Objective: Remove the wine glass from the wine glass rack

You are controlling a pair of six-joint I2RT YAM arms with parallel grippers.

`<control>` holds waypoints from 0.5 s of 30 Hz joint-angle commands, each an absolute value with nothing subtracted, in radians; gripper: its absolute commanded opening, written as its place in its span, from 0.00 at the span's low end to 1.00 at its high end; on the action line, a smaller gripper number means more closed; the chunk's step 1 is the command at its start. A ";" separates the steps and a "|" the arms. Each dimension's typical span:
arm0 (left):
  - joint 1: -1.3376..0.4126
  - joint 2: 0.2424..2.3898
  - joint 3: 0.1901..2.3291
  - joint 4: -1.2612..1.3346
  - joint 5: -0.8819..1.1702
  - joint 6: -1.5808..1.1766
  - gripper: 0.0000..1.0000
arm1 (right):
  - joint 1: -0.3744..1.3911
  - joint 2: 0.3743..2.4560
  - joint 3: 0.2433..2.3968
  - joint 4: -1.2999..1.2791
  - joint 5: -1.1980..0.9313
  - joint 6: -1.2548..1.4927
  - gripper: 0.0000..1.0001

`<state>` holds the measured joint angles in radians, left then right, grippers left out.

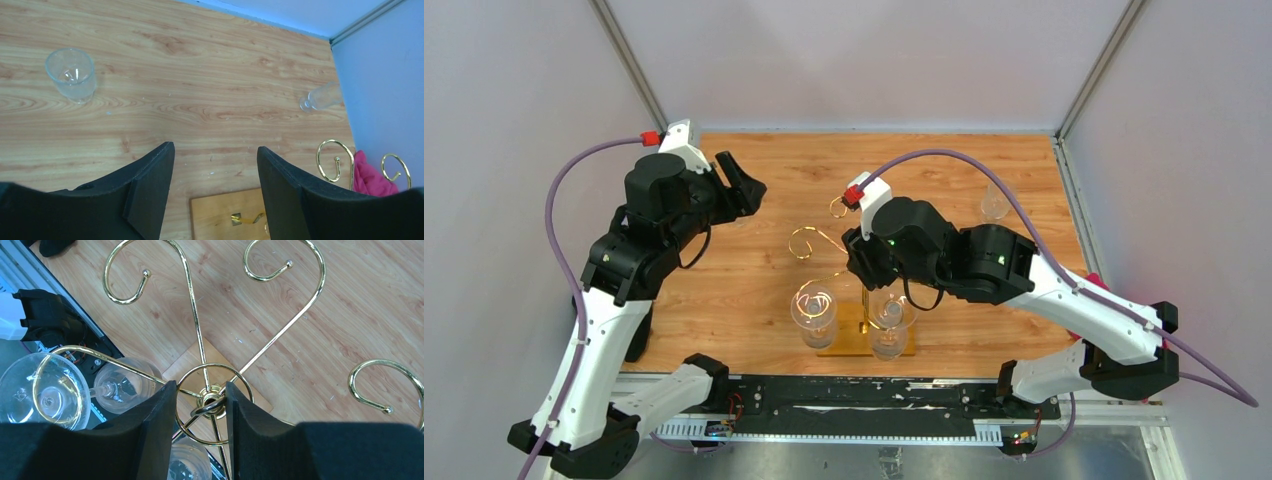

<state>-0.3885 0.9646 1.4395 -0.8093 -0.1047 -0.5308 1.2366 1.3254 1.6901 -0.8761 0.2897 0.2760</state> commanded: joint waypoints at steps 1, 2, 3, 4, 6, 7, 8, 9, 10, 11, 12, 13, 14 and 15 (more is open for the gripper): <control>-0.393 0.962 1.439 -0.792 -0.087 -0.535 0.67 | 1.258 1.340 1.693 -0.943 0.400 0.275 0.21; -0.393 0.962 1.439 -0.792 -0.086 -0.535 0.67 | 1.262 1.342 1.699 -0.950 0.419 0.274 0.27; -0.393 0.962 1.438 -0.793 -0.086 -0.535 0.67 | 1.268 1.343 1.710 -0.964 0.440 0.276 0.32; -0.393 0.961 1.438 -0.793 -0.086 -0.535 0.67 | 1.273 1.345 1.719 -0.975 0.466 0.278 0.37; -0.393 0.956 1.437 -0.793 -0.086 -0.534 0.67 | 1.282 1.346 1.735 -0.992 0.493 0.277 0.45; -0.393 0.955 1.437 -0.793 -0.086 -0.534 0.67 | 1.283 1.347 1.741 -1.002 0.505 0.280 0.49; -0.393 0.953 1.437 -0.793 -0.087 -0.535 0.67 | 1.285 1.347 1.749 -1.010 0.512 0.282 0.56; -0.393 0.953 1.437 -0.793 -0.086 -0.534 0.67 | 1.290 1.347 1.759 -1.020 0.514 0.276 0.61; -0.393 0.953 1.438 -0.792 -0.085 -0.532 0.67 | 1.293 1.347 1.773 -1.032 0.527 0.273 0.65; -0.393 0.952 1.437 -0.793 -0.084 -0.535 0.67 | 1.296 1.346 1.785 -1.041 0.539 0.267 0.68; -0.393 0.953 1.437 -0.792 -0.084 -0.535 0.67 | 1.297 1.344 1.795 -1.047 0.546 0.258 0.68; -0.393 0.954 1.437 -0.792 -0.084 -0.536 0.67 | 1.296 1.343 1.799 -1.050 0.551 0.254 0.68; -0.393 0.953 1.435 -0.792 -0.082 -0.536 0.67 | 1.298 1.340 1.802 -1.051 0.550 0.251 0.68; -0.393 0.955 1.434 -0.792 -0.081 -0.535 0.67 | 1.298 1.339 1.800 -1.051 0.544 0.251 0.66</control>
<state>-0.3885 0.9638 1.4395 -0.8089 -0.0910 -0.5316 1.2804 1.3437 1.7645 -0.9894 0.4835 0.2710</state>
